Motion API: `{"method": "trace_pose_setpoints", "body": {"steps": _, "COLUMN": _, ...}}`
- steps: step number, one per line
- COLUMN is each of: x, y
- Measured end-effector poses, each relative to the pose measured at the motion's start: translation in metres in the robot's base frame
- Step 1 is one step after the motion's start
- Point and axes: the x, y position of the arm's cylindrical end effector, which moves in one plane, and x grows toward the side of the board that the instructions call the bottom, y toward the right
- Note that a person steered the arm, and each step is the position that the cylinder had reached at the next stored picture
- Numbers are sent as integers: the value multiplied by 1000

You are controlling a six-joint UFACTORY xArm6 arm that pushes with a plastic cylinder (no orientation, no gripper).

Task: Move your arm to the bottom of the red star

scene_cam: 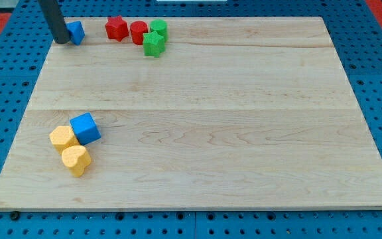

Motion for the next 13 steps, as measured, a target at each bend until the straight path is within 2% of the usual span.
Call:
{"method": "trace_pose_setpoints", "body": {"steps": 3, "x": -26, "y": 30}}
{"method": "trace_pose_setpoints", "body": {"steps": 6, "x": 0, "y": 25}}
{"method": "trace_pose_setpoints", "body": {"steps": 8, "x": 81, "y": 25}}
{"method": "trace_pose_setpoints", "body": {"steps": 13, "x": 88, "y": 35}}
